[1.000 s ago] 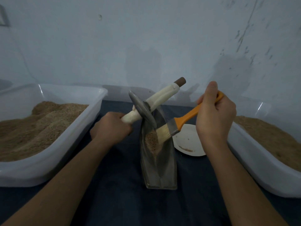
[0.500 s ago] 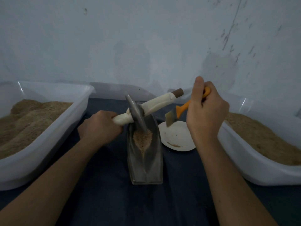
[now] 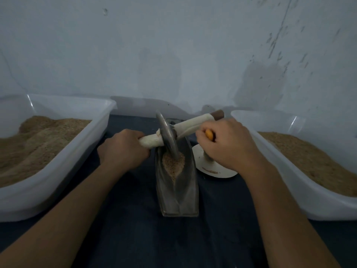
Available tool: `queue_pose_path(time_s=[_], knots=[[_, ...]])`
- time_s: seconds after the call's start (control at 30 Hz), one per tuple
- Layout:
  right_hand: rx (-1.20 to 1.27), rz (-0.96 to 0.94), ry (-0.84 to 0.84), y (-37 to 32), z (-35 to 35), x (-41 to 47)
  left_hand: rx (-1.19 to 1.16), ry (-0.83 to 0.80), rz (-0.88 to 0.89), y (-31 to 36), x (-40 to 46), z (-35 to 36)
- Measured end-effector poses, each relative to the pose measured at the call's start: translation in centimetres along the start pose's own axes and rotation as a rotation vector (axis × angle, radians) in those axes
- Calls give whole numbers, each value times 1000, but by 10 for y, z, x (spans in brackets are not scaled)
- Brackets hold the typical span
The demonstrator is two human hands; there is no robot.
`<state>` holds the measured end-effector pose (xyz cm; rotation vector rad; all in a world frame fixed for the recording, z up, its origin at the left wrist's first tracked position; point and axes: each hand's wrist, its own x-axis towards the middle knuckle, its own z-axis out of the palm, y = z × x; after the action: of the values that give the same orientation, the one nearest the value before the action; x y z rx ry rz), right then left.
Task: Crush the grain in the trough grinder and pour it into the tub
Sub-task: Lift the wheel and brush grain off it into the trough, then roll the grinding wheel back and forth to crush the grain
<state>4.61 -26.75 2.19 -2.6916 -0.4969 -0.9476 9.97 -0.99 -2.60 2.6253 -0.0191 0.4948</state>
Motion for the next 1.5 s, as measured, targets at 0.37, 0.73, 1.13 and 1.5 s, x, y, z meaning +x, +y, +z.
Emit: queue_pose_path(time_s=[0.37,0.73,1.13,1.5], knots=[[-99,190,-569,-12,-26,-3,8,8,3,3,-1,-2],[-100,253,-952,-12,-25,-6,28,16,35,1,1,-2],[-120,84,-205,-2,-9,7,295,220,351,10,-6,-5],[-375,76,-521,-2,30,45,309,145,410,0,13,9]])
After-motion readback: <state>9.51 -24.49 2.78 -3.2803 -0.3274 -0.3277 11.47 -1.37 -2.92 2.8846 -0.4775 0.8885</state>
